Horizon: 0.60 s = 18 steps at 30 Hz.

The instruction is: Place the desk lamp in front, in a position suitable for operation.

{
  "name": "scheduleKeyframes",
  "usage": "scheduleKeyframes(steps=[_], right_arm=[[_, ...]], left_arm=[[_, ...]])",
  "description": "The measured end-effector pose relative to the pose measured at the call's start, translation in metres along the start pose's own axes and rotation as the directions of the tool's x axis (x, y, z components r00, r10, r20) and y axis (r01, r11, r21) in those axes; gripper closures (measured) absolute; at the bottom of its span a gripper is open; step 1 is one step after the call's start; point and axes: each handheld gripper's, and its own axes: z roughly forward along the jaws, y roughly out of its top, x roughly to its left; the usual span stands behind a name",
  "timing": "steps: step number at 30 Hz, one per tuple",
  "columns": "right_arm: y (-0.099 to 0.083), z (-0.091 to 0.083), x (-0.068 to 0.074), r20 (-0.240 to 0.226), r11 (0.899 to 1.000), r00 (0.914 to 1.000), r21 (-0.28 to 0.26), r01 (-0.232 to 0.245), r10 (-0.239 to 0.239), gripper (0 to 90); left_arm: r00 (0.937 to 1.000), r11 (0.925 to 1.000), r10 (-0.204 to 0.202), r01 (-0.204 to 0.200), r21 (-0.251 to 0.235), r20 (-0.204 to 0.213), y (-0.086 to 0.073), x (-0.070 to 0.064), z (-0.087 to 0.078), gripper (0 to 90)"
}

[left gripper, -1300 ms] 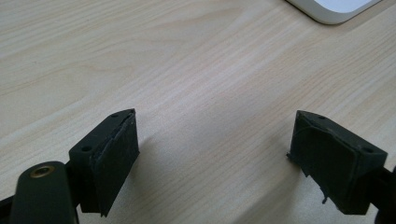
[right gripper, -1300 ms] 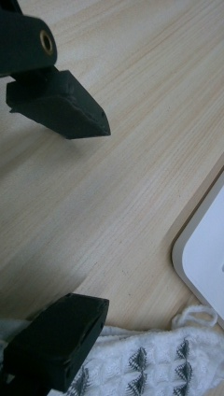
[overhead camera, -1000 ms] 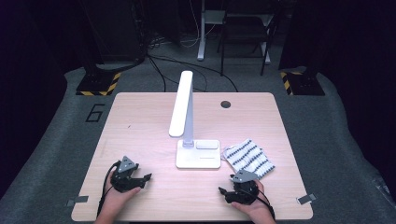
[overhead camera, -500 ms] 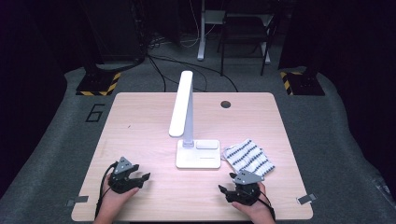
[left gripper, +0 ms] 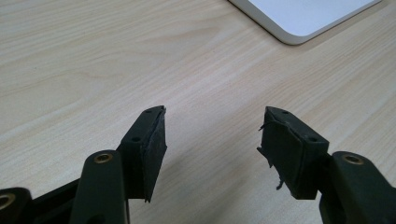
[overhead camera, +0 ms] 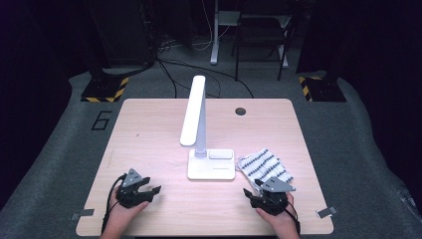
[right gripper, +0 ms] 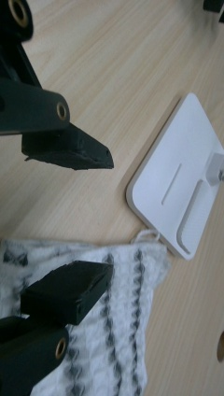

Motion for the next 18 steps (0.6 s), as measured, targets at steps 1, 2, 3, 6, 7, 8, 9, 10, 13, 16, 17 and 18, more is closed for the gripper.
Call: scheduleKeyframes(steps=[1, 2, 3, 6, 7, 8, 9, 10, 13, 16, 17, 18], right_arm=[[0.001, -0.002, -0.002, 0.012, 1.0, 0.9999, -0.001, 0.005, -0.005, 40.3], [0.002, -0.004, -0.004, 0.03, 1.0, 0.9995, 0.006, 0.009, -0.009, 40.1], [0.002, -0.006, -0.006, 0.055, 1.0, 0.9984, 0.009, 0.009, -0.009, 39.6], [-0.001, -0.008, -0.017, 0.1, 1.0, 0.995, 0.016, -0.003, 0.002, 37.3], [-0.002, -0.009, -0.022, 0.106, 1.0, 0.9943, 0.015, -0.01, 0.008, 36.1], [-0.002, -0.009, -0.025, 0.114, 0.999, 0.993, 0.009, -0.034, 0.033, 35.3], [-0.002, -0.009, -0.029, 0.12, 0.999, 0.9918, 0.002, -0.044, 0.044, 34.6], [-0.003, -0.009, -0.034, 0.127, 0.999, 0.9908, -0.001, -0.048, 0.047, 33.7], [-0.004, -0.006, -0.045, 0.149, 0.997, 0.9858, 0.009, -0.08, 0.077, 32.1], [-0.006, 0.001, -0.053, 0.161, 0.994, 0.982, 0.031, -0.104, 0.098, 30.5], [-0.006, 0.004, -0.054, 0.166, 0.993, 0.9801, 0.037, -0.116, 0.108, 29.9], [-0.006, 0.006, -0.056, 0.164, 0.992, 0.9802, 0.043, -0.12, 0.111, 29.0]], left_arm=[[1.0, 1.0, 0.0, 0.0, 0.001, -0.001, 0.0, 0.0, -0.001, 39.9], [1.0, 1.0, 0.005, -0.005, 0.006, -0.001, -0.001, 0.0, -0.001, 39.9], [1.0, 0.9999, 0.007, -0.007, 0.007, -0.002, -0.001, 0.0, -0.002, 39.9], [1.0, 1.0, 0.002, -0.002, -0.005, 0.0, -0.002, -0.001, -0.004, 39.8], [1.0, 1.0, 0.003, -0.003, 0.0, 0.002, -0.002, -0.001, -0.005, 39.9], [0.9999, 0.9999, 0.007, -0.007, -0.01, -0.009, -0.003, -0.002, -0.004, 39.9], [0.9999, 1.0, 0.008, -0.008, -0.005, -0.008, -0.003, -0.001, -0.004, 39.8], [0.9998, 0.9999, 0.016, -0.016, -0.004, -0.01, -0.003, 0.0, -0.005, 39.8], [1.0, 1.0, 0.003, -0.003, 0.004, -0.005, -0.003, 0.0, -0.004, 39.8], [0.9999, 0.9999, 0.007, -0.007, 0.012, -0.008, -0.004, 0.001, -0.003, 39.8], [0.9999, 1.0, 0.005, -0.005, 0.003, -0.013, -0.005, 0.0, -0.002, 39.8], [0.9999, 0.9999, 0.003, -0.003, 0.011, -0.01, -0.005, 0.0, -0.003, 39.8]])
